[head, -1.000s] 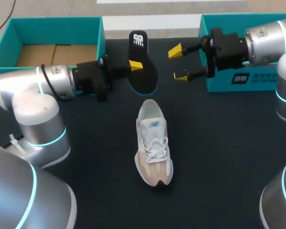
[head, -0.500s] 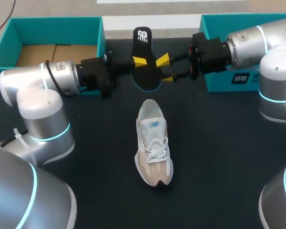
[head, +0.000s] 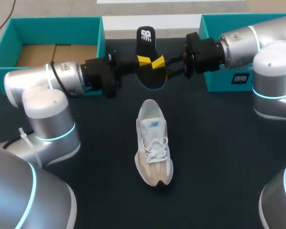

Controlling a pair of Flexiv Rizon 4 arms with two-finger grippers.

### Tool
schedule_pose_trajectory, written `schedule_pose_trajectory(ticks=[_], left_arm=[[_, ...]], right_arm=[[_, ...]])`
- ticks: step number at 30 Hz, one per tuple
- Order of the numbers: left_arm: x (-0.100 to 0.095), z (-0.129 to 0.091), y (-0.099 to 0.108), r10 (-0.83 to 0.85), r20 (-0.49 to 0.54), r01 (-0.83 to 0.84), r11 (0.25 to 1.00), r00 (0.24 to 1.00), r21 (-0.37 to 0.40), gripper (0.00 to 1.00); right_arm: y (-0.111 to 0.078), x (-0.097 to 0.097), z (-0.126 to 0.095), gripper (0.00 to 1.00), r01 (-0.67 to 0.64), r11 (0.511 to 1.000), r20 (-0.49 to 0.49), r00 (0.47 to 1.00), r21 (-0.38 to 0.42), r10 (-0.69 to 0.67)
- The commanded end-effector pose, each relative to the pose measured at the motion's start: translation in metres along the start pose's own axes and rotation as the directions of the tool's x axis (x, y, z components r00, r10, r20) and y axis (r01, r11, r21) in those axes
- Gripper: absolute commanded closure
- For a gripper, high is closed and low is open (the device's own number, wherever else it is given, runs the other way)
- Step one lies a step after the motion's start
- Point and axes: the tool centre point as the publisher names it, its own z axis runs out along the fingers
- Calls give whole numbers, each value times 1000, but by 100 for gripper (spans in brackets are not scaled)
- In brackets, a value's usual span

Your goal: Take the shoe out of the shoebox, open the shoe tongue, remove and reinsert the insole, then place the shoe into the shoebox

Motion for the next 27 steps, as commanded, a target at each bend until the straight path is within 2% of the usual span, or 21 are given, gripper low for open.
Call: schedule_pose_trajectory(ticks=[1, 20, 27], left_arm=[[1, 6, -1, 2, 5, -2, 1000, 1000, -6, 100], [4, 12, -3, -8, 5, 8, 1000, 1000, -10, 100], [5, 13, -3, -8, 5, 8, 1000, 1000, -11, 100]], right_arm=[[2, -2, 3, 64, 1, 1000, -3, 1000, 5, -1], [-1, -3, 7, 74, -1, 1000, -10, 1000, 8, 1], [-2, -3, 7, 82, -3, 1000, -11, 1000, 12, 3]])
